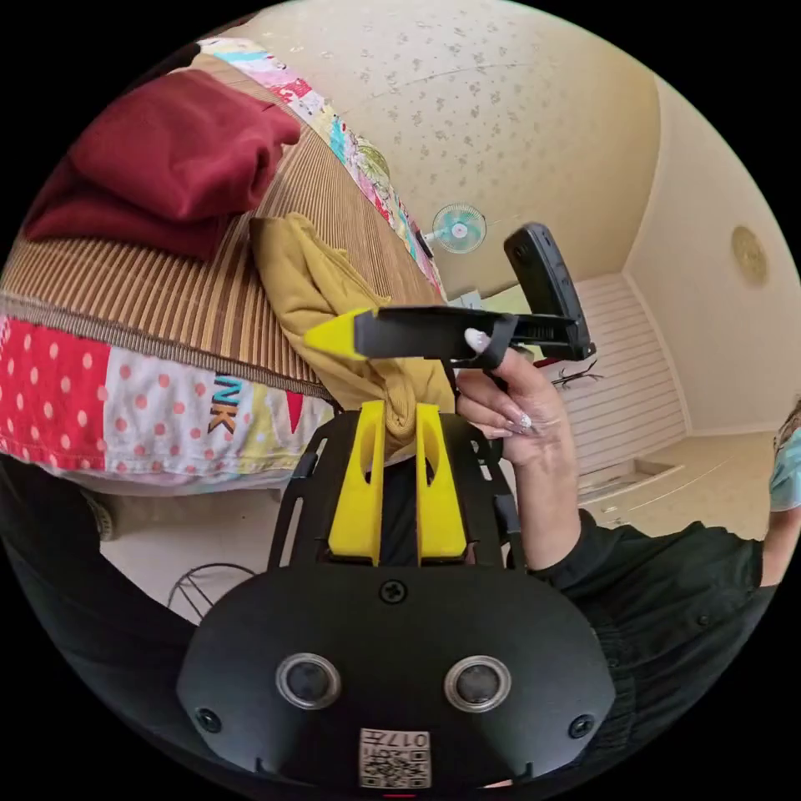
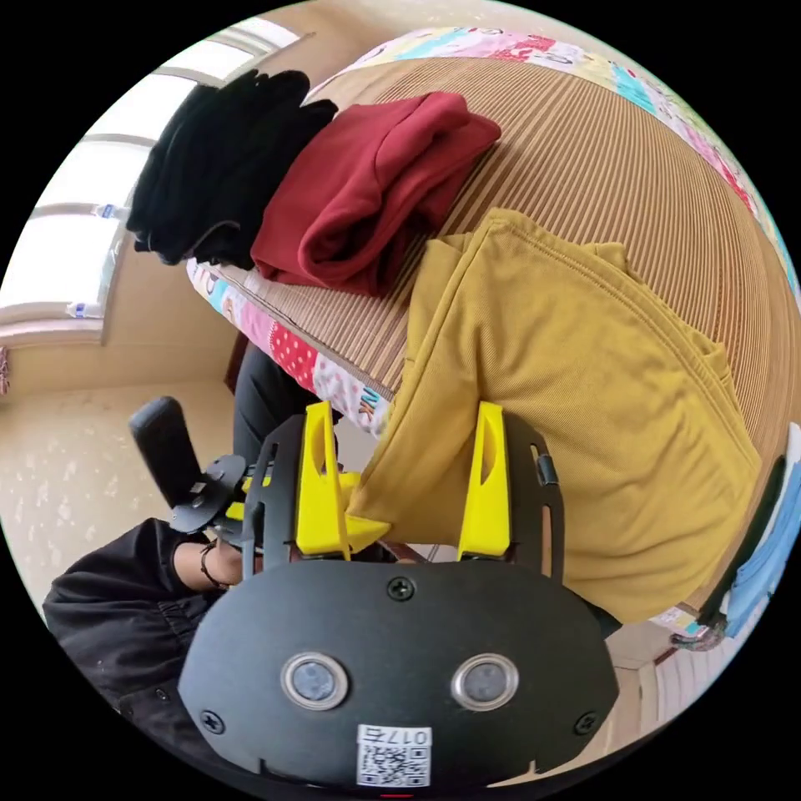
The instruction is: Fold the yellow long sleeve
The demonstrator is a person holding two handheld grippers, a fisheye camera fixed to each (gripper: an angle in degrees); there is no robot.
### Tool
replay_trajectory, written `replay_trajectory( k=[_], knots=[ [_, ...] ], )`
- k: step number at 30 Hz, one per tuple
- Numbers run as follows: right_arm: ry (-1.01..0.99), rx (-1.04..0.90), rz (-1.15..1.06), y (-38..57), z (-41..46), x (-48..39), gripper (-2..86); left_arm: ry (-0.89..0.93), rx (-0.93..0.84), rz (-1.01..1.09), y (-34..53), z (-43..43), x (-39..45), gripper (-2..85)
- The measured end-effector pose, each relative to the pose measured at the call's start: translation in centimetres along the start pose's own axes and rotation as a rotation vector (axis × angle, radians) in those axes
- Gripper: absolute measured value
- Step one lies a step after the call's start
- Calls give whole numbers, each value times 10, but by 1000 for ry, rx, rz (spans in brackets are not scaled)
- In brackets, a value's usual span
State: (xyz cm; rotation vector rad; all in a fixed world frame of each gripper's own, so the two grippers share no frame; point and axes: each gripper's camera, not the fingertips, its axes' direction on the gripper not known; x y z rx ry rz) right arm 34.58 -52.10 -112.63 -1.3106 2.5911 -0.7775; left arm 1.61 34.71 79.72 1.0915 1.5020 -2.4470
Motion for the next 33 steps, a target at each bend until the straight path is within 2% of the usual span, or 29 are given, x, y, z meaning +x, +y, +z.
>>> replay_trajectory(
  k=[4, 7, 9, 12, 13, 15, 16, 17, 20, 23, 25, 29, 33],
  knots=[
    [242, -130, -38, -22, 27, -25, 163, -141, -15, 98, 4, 11, 36, 65],
    [359, -189, -104, -23, 32, -31, 124, -156, -7, 93, 13, 10, 39, 72],
    [382, -195, -146, -18, 28, -28, 103, -100, -11, 101, 20, 7, 36, 79],
    [200, -89, -139, 8, -10, 10, 87, 185, 14, 166, 30, -8, 28, 90],
    [59, -2, -115, 26, -34, 38, 84, 261, 19, 180, 34, -15, 25, 92],
    [-169, 161, -77, 65, -72, 91, 81, 282, 15, 196, 39, -26, 23, 93],
    [-300, 301, -89, 101, -96, 127, 79, 285, 5, 223, 43, -31, 23, 93],
    [-393, 458, -132, 144, -115, 160, 79, 290, -2, 237, 44, -33, 23, 93],
    [-606, 705, -112, 247, -129, 251, 77, 307, -56, 254, 46, -30, 18, 98],
    [-608, 878, 2, 337, -119, 324, 75, 316, -122, 215, 42, -6, 10, 120],
    [-549, 920, 42, 377, -106, 360, 73, 344, -182, 203, 38, 23, 13, 126],
    [-609, 858, 285, 428, -56, 446, 79, 358, -279, 204, 34, 78, 23, 128],
    [-645, 845, 274, 455, -46, 463, 117, 304, -359, 198, 30, 133, 31, 143]
  ],
)
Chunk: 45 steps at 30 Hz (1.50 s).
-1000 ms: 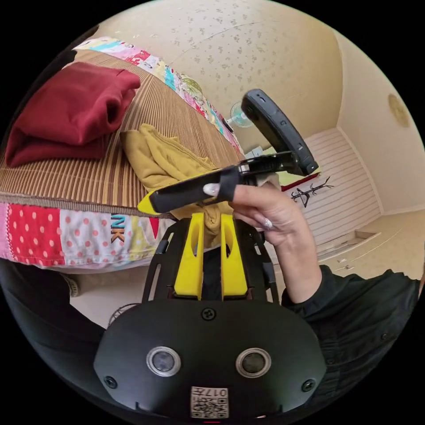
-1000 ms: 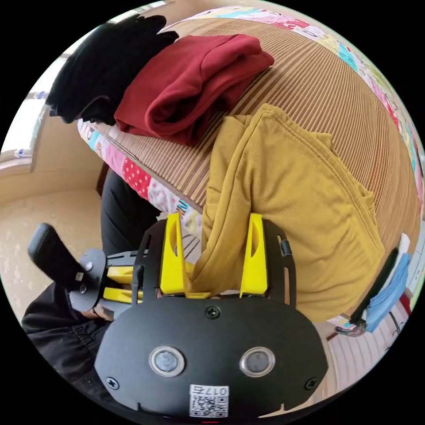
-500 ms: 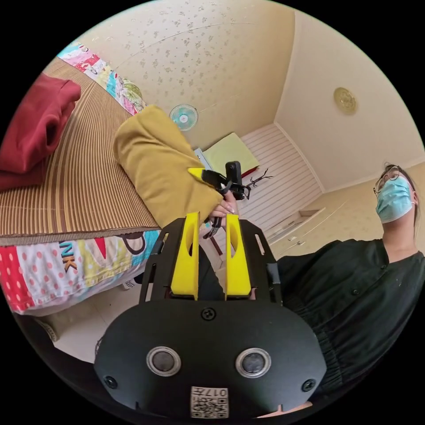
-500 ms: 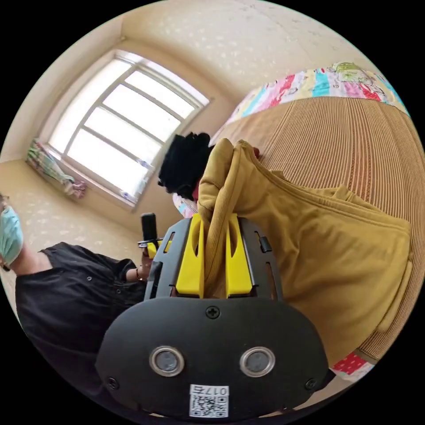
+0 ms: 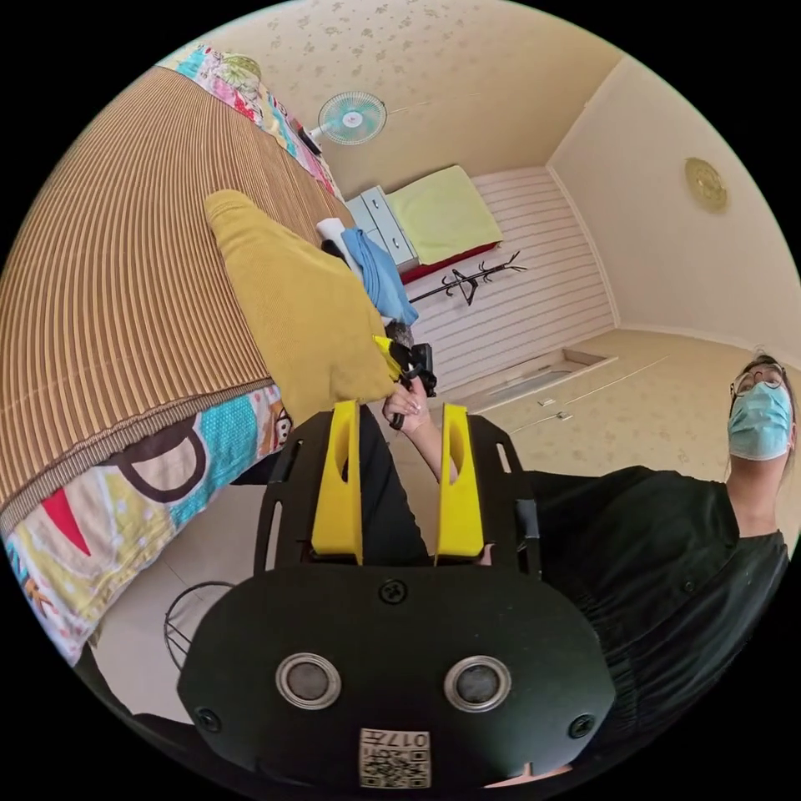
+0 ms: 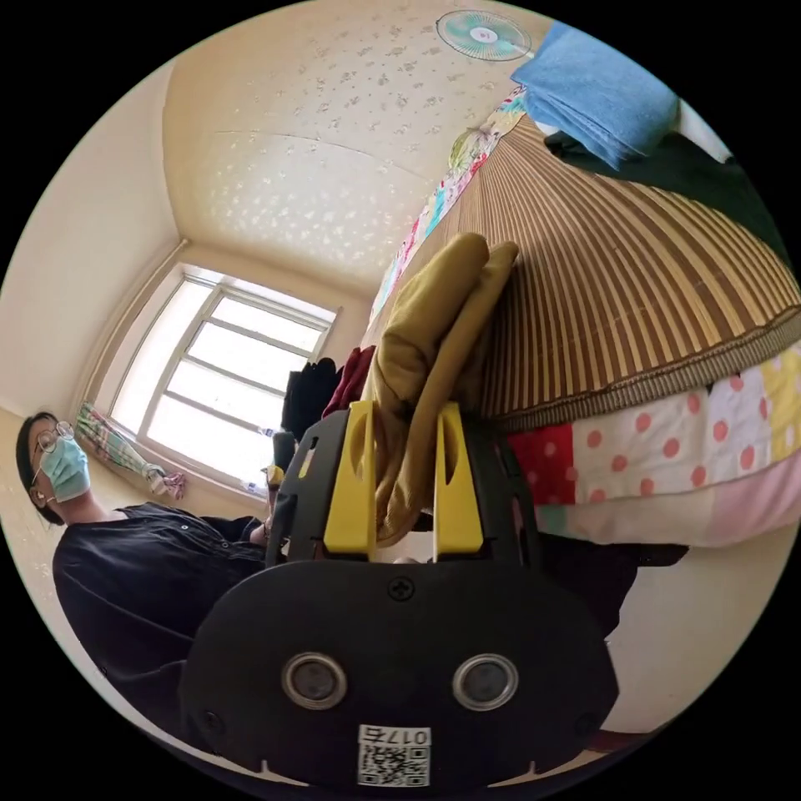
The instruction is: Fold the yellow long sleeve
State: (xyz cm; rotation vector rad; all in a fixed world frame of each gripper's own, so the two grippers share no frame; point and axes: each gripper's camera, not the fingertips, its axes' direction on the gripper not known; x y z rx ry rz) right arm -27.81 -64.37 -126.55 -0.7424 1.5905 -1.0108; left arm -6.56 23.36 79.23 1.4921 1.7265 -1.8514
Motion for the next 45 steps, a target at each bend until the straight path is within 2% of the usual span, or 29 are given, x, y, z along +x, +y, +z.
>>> replay_trajectory(
  k=[5, 9, 12, 16, 20, 23, 27, 31, 34, 36, 39, 41, 45],
  knots=[
    [39, 208, -28, 22, -61, -6, 172, -128, 63, -63, -20, 16, -17, 161],
    [89, 90, -4, 2, -51, 5, 201, -186, 93, -121, -60, 31, -45, 177],
    [140, -2, 17, -11, -29, 16, 188, -143, 58, -203, -87, 57, -75, 154],
    [117, -93, 85, -16, 0, 17, 159, -109, 75, -373, -94, 67, -106, 94],
    [31, -112, 66, -11, 8, -2, 137, -81, 84, -381, -98, 48, -97, 65],
    [-46, -149, -30, -11, 33, -40, 133, -134, 154, -263, -98, 0, -47, 58],
    [-173, -186, -130, -22, 91, -96, 130, -230, 309, -128, -81, -107, 30, 56],
    [-293, -191, -268, -47, 184, -177, 129, -390, 489, 28, -62, -227, 109, 58],
    [-332, -186, -285, -73, 256, -229, 134, -525, 565, 30, -67, -306, 138, 75],
    [-302, -201, -205, -90, 304, -245, 138, -612, 594, -72, -67, -349, 136, 102],
    [-87, -303, -218, -96, 381, -257, 140, -745, 703, -144, -33, -389, 143, 123],
    [96, -410, -167, -78, 414, -247, 134, -790, 767, -151, -3, -387, 146, 121],
    [192, -428, -193, -32, 411, -232, 128, -800, 683, -168, 19, -333, 112, 117]
  ],
)
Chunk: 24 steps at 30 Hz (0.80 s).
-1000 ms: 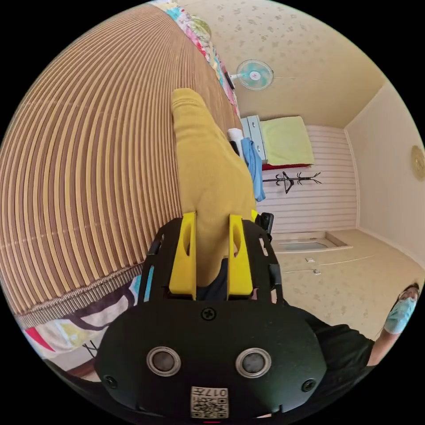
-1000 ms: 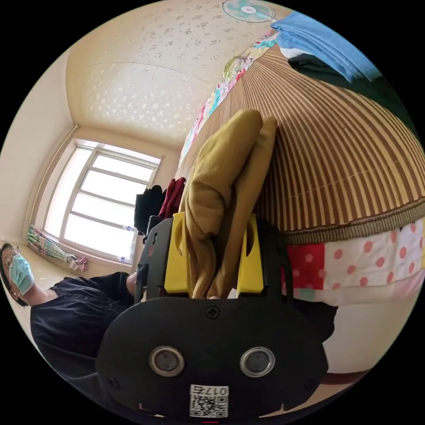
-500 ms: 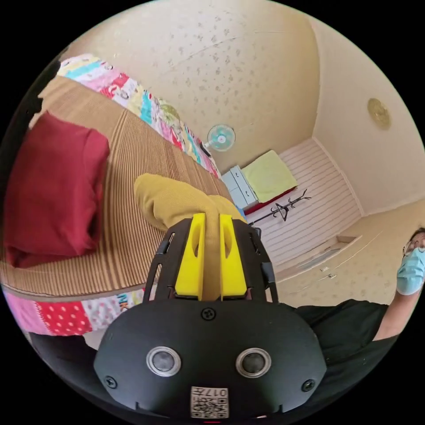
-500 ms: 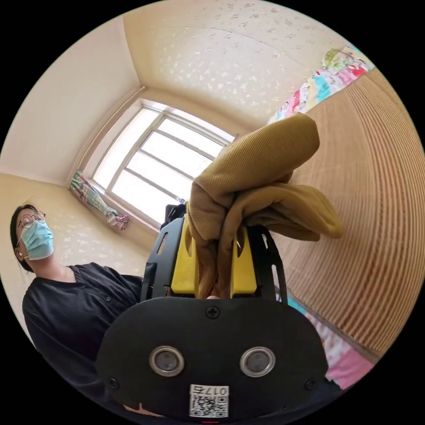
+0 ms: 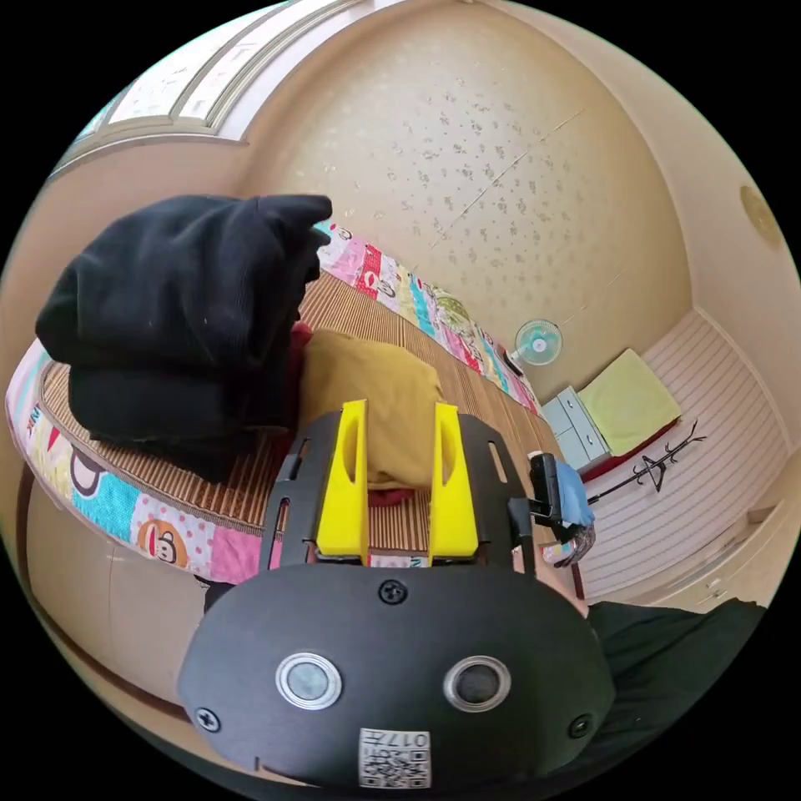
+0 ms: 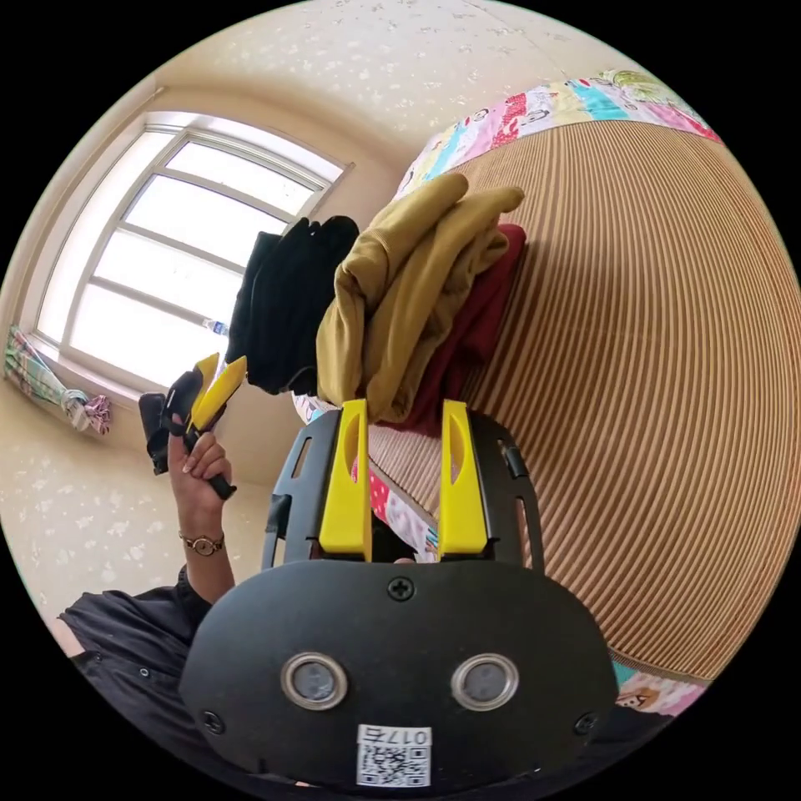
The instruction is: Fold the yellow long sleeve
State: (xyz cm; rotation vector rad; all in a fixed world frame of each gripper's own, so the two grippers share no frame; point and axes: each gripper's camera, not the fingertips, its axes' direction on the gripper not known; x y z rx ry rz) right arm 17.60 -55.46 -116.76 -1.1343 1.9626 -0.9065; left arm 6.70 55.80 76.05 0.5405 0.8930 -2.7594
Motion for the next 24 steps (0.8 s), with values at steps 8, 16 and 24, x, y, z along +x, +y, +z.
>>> replay_trajectory(
  k=[8, 16, 24],
  knots=[
    [114, -26, 50, 86, -57, 31, 122, -65, -260, 38, 25, 163, 23, 99],
    [409, 284, 286, 204, -221, 64, 71, -11, -142, -58, 111, 133, 20, 67],
    [950, 403, 298, 230, -318, 50, 47, -89, -233, 79, 192, 95, 86, 74]
  ],
)
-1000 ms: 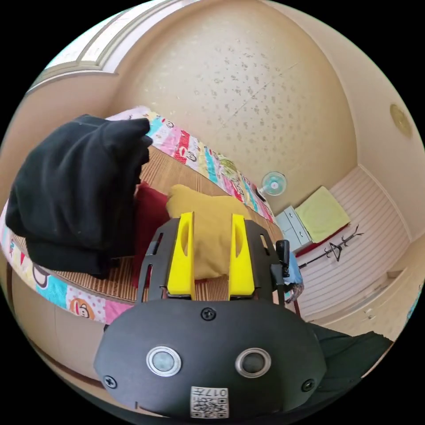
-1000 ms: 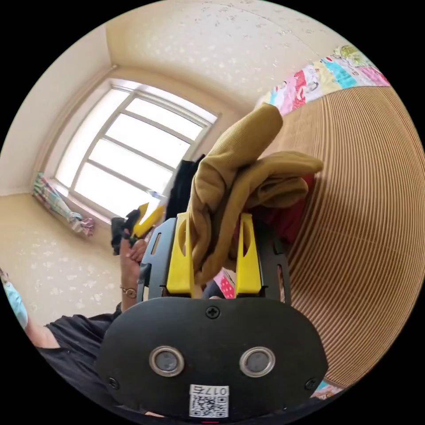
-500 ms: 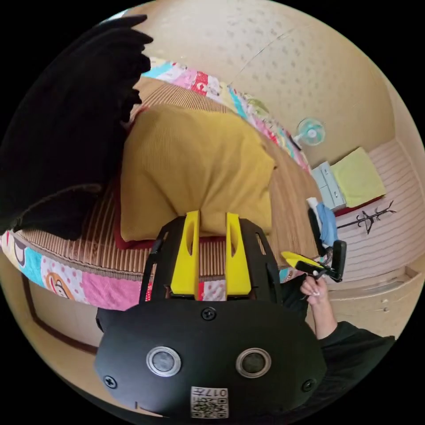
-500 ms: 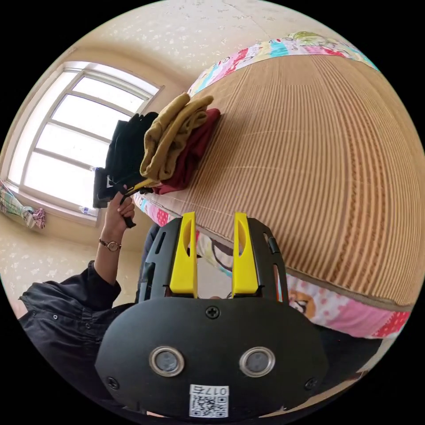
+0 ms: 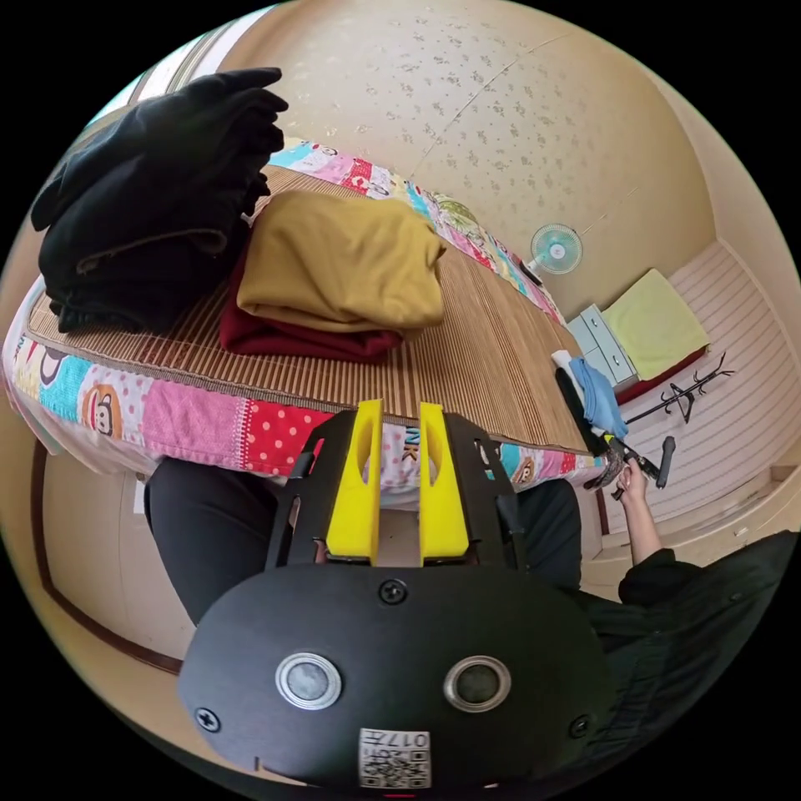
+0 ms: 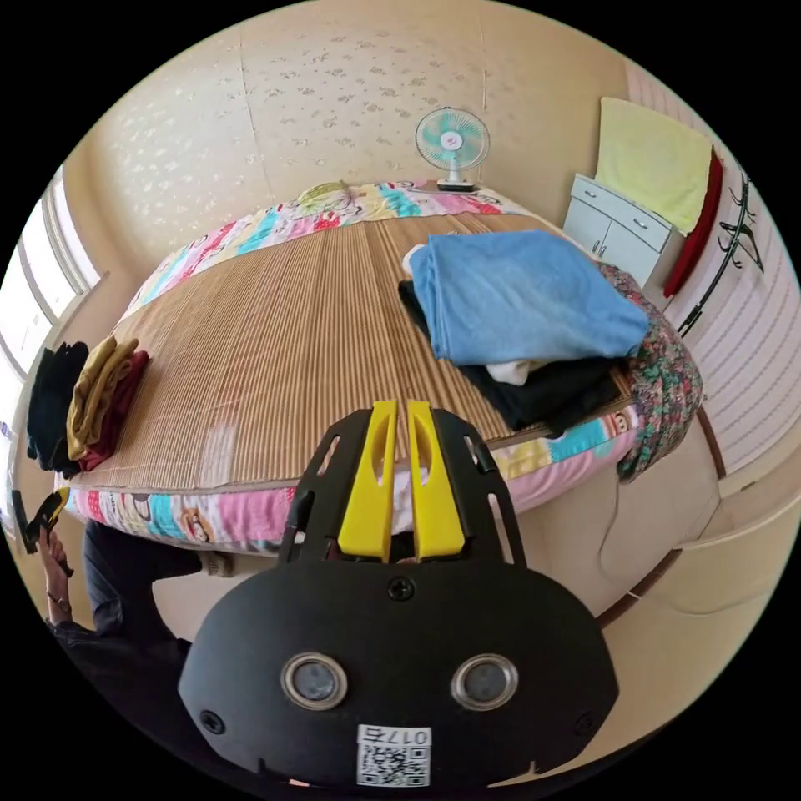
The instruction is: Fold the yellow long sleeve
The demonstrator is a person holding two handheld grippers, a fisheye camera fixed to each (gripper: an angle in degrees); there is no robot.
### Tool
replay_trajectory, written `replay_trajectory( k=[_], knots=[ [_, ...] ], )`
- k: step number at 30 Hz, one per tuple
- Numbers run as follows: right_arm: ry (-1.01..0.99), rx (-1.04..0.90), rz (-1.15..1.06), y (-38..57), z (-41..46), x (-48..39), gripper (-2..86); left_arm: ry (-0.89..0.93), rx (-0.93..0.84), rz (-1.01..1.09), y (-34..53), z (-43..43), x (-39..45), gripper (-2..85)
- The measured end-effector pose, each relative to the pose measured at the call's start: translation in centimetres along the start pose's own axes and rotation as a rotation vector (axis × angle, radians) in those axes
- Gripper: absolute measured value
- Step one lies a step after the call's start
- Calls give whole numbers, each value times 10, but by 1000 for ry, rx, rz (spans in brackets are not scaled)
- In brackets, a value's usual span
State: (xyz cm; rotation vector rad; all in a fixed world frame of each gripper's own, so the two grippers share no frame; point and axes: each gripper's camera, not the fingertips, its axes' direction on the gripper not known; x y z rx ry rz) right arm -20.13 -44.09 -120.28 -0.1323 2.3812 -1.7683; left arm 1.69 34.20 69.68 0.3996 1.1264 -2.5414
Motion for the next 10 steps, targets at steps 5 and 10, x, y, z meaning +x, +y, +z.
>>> replay_trajectory(
  k=[5, 10],
  knots=[
    [121, -4, 163, -86, 17, 22, 72, 17, 40, -2, -10, -11, 22, 74],
    [119, -164, 305, -115, 42, 25, 16, 64, 81, 6, -27, -29, 40, 75]
  ],
)
